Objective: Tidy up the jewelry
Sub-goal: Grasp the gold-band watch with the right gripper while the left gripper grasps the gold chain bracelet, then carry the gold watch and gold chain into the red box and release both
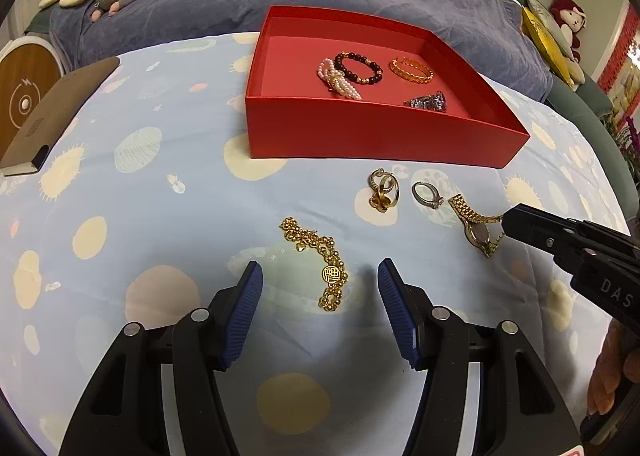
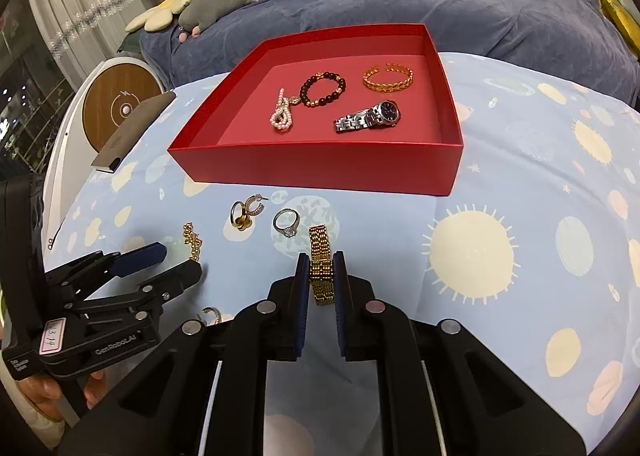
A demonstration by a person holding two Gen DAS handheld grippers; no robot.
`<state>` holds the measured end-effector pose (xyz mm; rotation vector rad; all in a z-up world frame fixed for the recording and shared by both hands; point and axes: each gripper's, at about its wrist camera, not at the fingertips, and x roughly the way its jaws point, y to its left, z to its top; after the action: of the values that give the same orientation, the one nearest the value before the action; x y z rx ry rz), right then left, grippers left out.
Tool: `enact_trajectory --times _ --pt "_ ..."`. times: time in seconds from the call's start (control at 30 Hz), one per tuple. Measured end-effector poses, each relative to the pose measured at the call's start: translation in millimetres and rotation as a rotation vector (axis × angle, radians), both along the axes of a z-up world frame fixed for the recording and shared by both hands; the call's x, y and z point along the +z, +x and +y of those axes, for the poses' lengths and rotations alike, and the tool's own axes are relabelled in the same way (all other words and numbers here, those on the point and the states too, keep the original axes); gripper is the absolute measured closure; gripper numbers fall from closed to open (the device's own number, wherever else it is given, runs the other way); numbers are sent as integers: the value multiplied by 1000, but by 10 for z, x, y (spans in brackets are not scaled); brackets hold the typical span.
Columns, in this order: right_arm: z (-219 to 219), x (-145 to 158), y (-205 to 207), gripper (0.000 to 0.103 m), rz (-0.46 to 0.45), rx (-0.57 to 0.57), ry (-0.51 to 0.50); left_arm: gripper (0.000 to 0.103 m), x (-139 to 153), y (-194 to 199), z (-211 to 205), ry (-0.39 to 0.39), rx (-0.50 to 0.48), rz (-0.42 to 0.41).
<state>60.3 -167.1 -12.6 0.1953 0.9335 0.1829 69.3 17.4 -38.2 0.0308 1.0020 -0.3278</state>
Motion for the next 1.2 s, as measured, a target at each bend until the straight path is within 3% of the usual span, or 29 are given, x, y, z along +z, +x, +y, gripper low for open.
enact_trajectory --times 0.1,0.2,0.27,0.33,0.43,0.93,1.2 --pt "-34 48 -48 92 -9 -1 10 48 -10 -17 -51 3 -14 -11" --pt "-60 79 -68 92 -15 -5 15 67 -16 -24 -94 12 -30 -23" --pt "-70 86 -68 92 -15 -6 20 72 -21 -31 -115 24 -33 -32" --pt "-85 89 -75 92 -14 -8 22 88 -27 -35 -127 44 -34 -47" --pt "-91 89 -71 92 -15 -7 23 97 -34 -20 -92 40 -31 -48" --pt "-78 180 -115 92 -35 0 37 98 215 -77 -10 -66 -59 -55" --pt "-118 486 -159 92 -102 9 62 98 527 -27 53 -137 -42 -91"
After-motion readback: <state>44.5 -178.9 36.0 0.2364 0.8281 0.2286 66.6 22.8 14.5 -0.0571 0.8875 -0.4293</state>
